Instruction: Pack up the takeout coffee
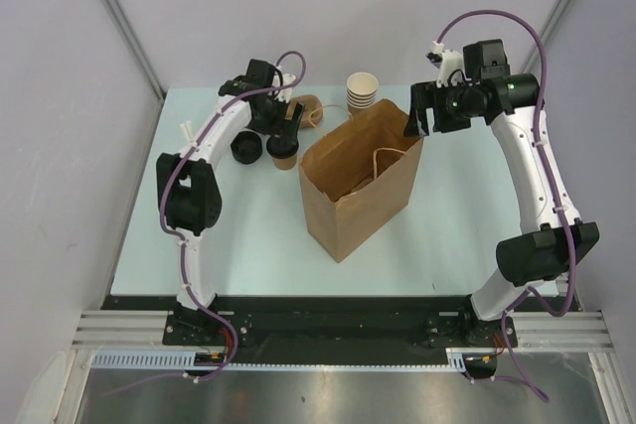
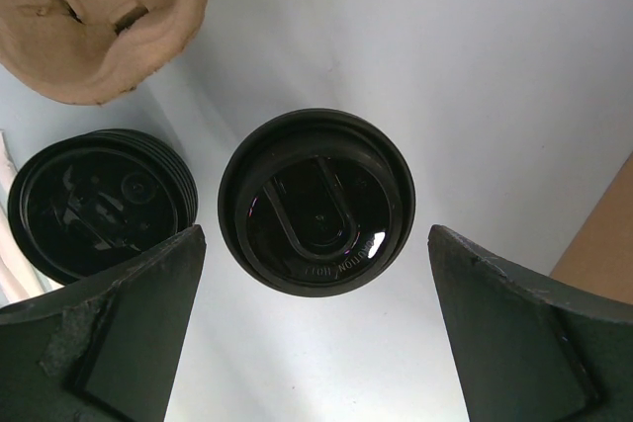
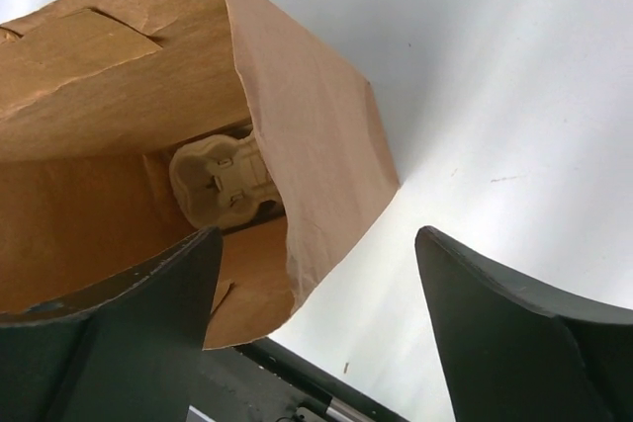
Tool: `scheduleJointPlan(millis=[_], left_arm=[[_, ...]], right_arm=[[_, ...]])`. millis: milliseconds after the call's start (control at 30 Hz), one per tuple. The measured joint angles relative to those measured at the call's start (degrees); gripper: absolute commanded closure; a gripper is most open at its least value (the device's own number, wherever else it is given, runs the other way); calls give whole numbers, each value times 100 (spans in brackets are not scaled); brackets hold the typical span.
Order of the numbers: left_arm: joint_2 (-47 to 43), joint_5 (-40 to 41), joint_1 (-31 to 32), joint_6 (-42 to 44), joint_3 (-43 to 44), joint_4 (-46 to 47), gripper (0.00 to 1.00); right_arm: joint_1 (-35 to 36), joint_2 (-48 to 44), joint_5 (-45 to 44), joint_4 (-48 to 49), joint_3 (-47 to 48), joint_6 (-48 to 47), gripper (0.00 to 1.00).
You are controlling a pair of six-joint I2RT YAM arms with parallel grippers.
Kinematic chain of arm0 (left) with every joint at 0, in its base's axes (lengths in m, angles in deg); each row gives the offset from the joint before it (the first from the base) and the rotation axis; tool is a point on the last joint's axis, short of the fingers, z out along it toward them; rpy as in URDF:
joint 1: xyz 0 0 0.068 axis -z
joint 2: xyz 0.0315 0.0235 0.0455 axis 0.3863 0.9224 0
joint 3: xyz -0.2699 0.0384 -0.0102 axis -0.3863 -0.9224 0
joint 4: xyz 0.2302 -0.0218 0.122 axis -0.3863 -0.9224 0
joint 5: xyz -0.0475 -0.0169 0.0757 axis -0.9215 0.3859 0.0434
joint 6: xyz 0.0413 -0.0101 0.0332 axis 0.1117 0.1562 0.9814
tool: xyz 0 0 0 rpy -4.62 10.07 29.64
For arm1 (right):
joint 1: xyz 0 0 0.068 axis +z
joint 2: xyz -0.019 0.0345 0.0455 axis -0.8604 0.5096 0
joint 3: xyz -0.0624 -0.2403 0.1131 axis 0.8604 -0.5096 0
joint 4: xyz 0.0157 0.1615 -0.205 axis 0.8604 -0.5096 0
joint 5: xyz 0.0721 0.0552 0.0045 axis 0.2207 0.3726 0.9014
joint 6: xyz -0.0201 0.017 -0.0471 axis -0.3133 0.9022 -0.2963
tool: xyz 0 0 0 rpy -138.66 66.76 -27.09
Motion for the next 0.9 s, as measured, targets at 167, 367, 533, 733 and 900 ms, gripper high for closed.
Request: scheduleJointPlan(millis=[167,367,533,733,900], left_arm=[[66,0,9,0,0,-50,1],[125,13,9,0,0,-48,0],[243,15,9,0,0,-48,1],[326,4,9,0,0,-42,0],[328,-4,4,-2,0,-42,2]], right_arm=[[-90,2,57,0,28,-59,7],[-234,2,197,37,175,-105,0],[-365,42,365,101,435,-190,1],[-487,46,688,293,533,-308,0],[-514,46,905,481,535,-422,0]])
